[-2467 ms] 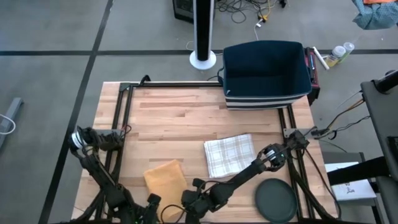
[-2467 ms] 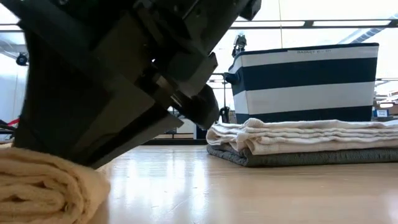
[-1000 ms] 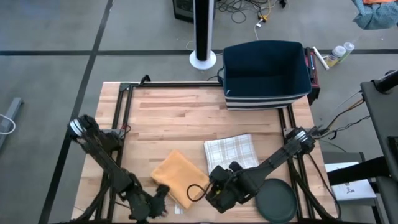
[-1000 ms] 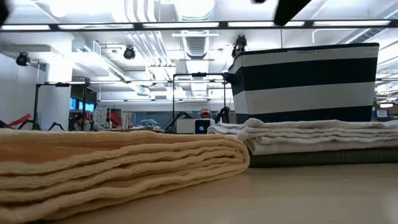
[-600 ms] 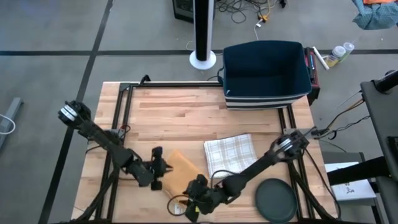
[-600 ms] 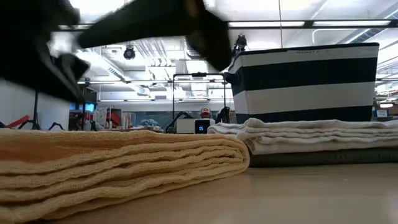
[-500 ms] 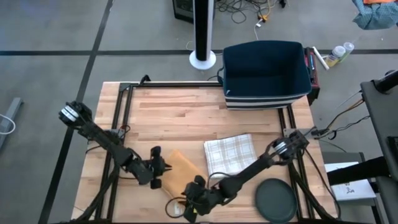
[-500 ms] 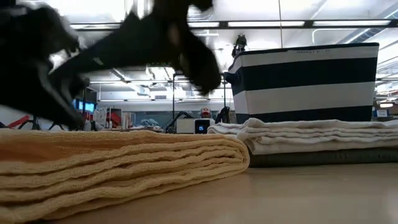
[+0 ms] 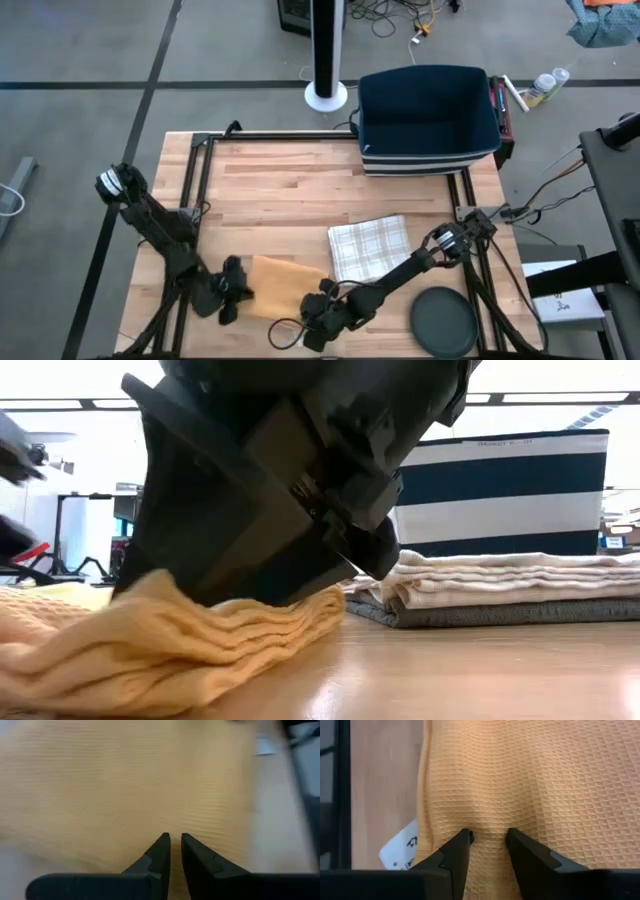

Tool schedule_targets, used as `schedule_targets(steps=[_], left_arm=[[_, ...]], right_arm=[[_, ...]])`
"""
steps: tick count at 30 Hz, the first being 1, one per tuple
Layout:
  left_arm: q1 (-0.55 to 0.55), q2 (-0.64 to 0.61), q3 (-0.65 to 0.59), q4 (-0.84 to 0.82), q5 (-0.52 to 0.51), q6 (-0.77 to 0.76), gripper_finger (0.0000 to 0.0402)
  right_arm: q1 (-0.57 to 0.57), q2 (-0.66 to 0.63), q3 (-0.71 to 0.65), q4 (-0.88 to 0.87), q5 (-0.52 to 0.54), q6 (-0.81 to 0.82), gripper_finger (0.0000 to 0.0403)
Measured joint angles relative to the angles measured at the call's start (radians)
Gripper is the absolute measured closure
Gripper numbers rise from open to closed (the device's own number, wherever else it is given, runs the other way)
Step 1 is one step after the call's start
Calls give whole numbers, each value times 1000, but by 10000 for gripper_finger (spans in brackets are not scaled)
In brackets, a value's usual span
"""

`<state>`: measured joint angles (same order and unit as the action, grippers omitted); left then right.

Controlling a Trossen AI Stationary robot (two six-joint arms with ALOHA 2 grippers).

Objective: Fold kitchen towel into neat rectangle
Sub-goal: Fold the orange towel

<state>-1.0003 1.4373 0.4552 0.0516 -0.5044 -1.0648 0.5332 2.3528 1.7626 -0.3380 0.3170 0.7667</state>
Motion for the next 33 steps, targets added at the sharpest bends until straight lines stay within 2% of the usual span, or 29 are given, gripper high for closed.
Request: schedule_targets(steps=[3,6,11,16,20,23,27,29,33], left_arm=[[-69,28,80,-60,-93,26,365],[-105,51,182,-170,-234,65,365],[-88,93,303,-183,-346,248,365],[-10,175,315,-158,-337,287,365],[23,273,308,-86,-230,310,365],[26,349,316,-62,-129,330,365],[24,400,339,-37,-119,335,365],[23,399,341,-37,-119,340,365],[22,356,335,-83,-79,347,365]], right_arm=[[-6,-8,-1,5,-5,-42,279],[-1,-28,18,12,0,-127,285],[34,-49,80,44,143,-221,299],[34,-12,58,79,235,-211,316],[34,24,60,152,300,-192,331],[34,60,60,226,284,-211,343],[33,93,62,328,285,-251,356],[33,108,62,339,281,-262,362],[28,120,60,305,199,-322,371]])
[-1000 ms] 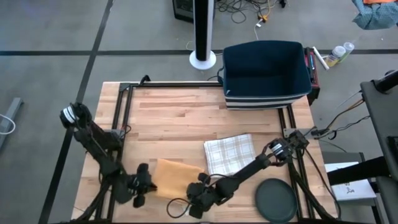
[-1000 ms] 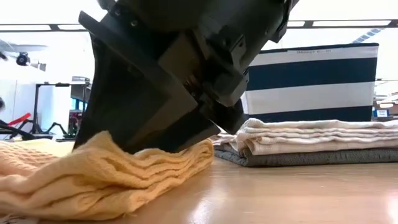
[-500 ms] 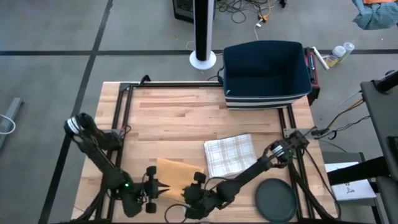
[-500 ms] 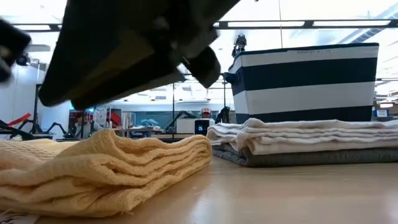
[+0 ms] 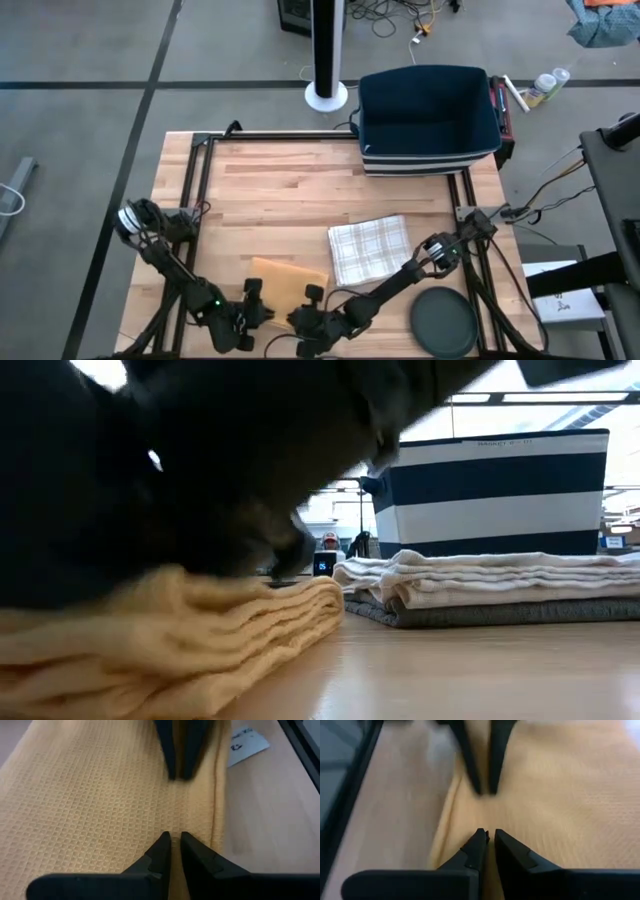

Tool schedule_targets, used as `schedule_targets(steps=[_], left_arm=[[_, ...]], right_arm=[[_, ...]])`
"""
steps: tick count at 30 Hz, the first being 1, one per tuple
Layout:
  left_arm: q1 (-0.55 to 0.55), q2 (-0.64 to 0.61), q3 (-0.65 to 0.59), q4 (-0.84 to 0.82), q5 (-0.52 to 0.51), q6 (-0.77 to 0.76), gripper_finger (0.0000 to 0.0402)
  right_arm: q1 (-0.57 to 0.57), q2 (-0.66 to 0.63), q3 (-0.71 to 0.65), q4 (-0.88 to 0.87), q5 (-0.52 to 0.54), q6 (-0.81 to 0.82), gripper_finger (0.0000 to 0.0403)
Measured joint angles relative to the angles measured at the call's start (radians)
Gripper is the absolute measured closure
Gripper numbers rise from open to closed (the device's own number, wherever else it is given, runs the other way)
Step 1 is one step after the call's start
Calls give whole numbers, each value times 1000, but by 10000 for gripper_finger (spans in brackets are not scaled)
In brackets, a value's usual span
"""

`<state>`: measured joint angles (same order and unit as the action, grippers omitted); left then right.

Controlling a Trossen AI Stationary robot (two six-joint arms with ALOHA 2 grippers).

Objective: Fold kitchen towel into neat rectangle
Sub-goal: Fold the orange towel

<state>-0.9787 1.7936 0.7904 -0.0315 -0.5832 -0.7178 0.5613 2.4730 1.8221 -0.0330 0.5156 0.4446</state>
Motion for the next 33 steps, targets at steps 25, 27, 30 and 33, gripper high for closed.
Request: schedule_targets(steps=[25,27,30,33], left_arm=[[67,-492,-152,-209,-36,-27,347],[138,-560,-166,-219,51,33,335],[263,-637,-189,-270,201,87,314],[385,-694,-232,-369,306,108,291]], right_arm=[[-86,-168,116,-428,-214,26,344],[-103,-187,159,-558,-209,34,330],[-130,-203,209,-693,-207,44,306],[-156,-206,245,-802,-211,44,279]])
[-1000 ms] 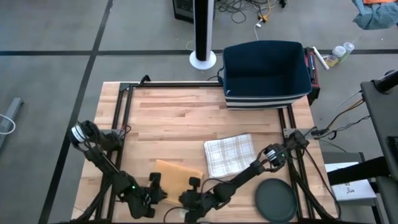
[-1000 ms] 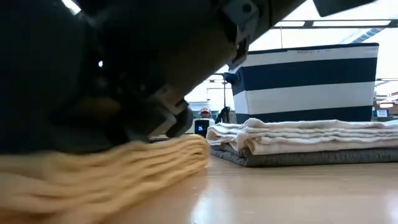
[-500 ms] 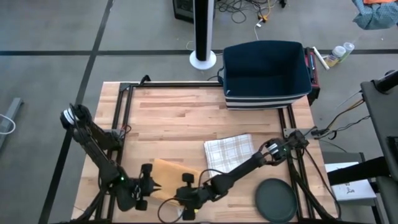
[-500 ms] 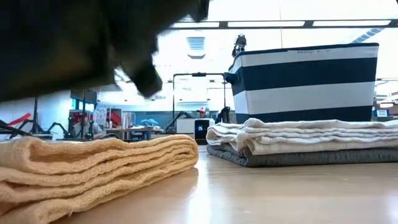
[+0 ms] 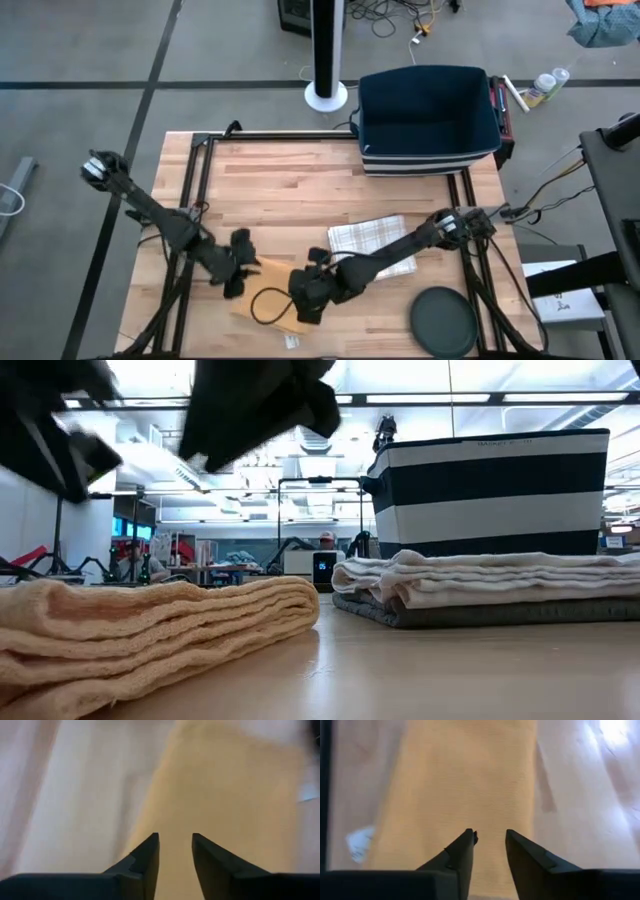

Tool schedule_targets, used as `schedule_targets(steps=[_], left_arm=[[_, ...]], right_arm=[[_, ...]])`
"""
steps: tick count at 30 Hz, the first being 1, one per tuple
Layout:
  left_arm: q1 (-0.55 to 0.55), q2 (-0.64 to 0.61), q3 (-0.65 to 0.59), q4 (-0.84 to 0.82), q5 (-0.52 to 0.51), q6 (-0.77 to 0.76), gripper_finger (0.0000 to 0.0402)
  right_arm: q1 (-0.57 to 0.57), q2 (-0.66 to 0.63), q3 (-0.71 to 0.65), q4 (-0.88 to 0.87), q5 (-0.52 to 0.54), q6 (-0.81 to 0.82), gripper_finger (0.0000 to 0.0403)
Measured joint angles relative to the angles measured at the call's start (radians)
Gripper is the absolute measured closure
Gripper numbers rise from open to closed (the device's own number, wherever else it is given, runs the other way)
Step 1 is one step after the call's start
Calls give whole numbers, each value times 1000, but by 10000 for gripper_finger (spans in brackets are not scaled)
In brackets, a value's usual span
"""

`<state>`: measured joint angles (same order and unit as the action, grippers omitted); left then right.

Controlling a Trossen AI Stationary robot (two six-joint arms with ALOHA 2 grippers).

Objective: Fold kitchen towel into neat rectangle
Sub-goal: Fold the orange towel

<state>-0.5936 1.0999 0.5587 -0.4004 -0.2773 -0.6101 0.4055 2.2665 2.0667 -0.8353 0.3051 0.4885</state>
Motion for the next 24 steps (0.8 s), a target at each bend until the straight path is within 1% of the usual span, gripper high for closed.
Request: schedule_targets(steps=[3,5,10,12,17,19,22,24], left_arm=[[105,-22,-49,1,114,48,268],[147,-25,-81,40,182,90,254],[160,-16,-133,130,247,186,229],[160,-15,-138,133,267,210,223],[168,-18,-151,131,282,297,217],[185,-8,-157,137,285,322,216],[215,3,-166,128,284,351,216],[229,12,-167,131,284,369,216]], right_arm=[[-25,-2,22,-64,-30,-20,252],[-37,-2,24,-102,-57,-38,237],[-46,-2,14,-113,-99,-89,214],[-46,-2,3,-100,-127,-93,211],[-44,-2,-72,84,-133,-87,211],[-46,-1,-112,147,-123,-57,211],[-46,-1,-176,320,-121,-24,211],[-42,-1,-207,399,-121,-19,212]])
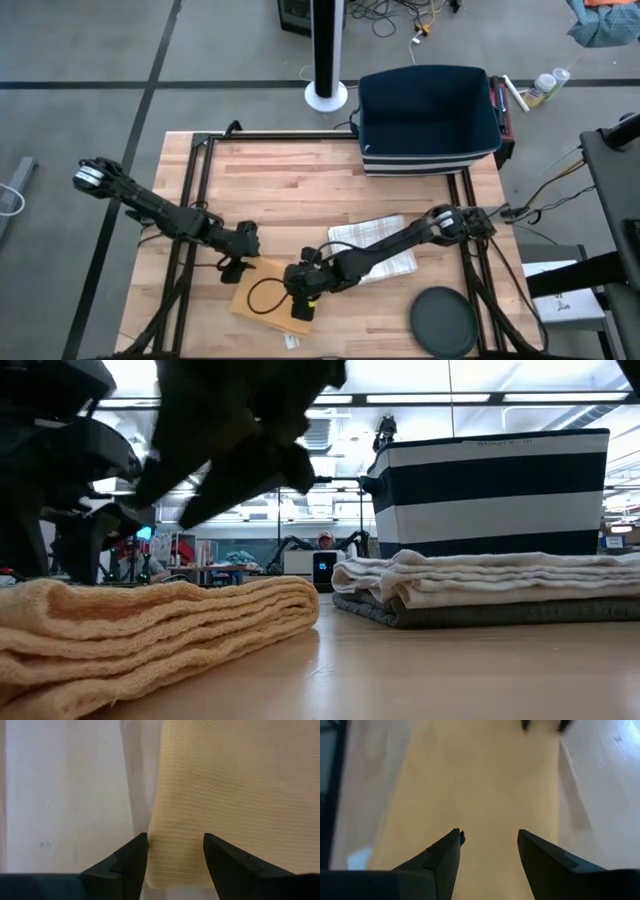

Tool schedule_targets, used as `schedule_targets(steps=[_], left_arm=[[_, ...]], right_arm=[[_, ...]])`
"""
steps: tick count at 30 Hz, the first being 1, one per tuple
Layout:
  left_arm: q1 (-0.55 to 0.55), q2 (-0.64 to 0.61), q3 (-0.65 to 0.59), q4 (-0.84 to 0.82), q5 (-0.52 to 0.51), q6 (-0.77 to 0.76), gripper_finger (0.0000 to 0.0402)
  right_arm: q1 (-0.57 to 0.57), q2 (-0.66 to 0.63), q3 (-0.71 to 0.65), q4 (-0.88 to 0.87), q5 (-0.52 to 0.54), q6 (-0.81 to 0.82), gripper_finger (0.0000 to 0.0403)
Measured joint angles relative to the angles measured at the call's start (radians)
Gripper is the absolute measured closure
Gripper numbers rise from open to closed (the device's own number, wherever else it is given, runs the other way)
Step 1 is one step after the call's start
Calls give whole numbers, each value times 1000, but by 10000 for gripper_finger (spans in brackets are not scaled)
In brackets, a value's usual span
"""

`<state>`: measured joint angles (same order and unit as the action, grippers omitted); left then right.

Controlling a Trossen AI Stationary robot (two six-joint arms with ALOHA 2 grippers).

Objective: Fold kitchen towel into neat rectangle
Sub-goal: Fold the orange towel

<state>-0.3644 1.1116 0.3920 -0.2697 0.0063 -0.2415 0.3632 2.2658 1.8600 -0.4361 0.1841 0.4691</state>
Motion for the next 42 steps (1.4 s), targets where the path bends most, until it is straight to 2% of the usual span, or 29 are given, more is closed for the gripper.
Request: schedule_targets(steps=[5,10,12,17,23,29,33,39,42], left_arm=[[42,44,-14,1,28,-13,216],[44,95,-55,34,28,-135,216],[39,94,-63,41,25,-174,216],[38,32,-50,-8,72,-212,216],[37,-3,-42,-19,97,-153,216],[37,30,-95,73,95,-83,217],[38,36,-130,143,108,-64,225],[38,35,-141,151,107,-58,247],[38,35,-141,149,106,-62,258]], right_arm=[[10,-16,-68,-7,34,-52,224],[-9,-101,-185,5,53,-61,240],[-15,-125,-235,14,55,-32,244],[-27,-140,-318,162,10,41,244],[-28,-131,-328,184,112,83,236],[-34,-97,-329,176,51,126,230],[-45,-78,-330,175,52,136,227],[-57,-83,-330,157,-28,117,227],[-56,-115,-327,98,-27,116,227]])
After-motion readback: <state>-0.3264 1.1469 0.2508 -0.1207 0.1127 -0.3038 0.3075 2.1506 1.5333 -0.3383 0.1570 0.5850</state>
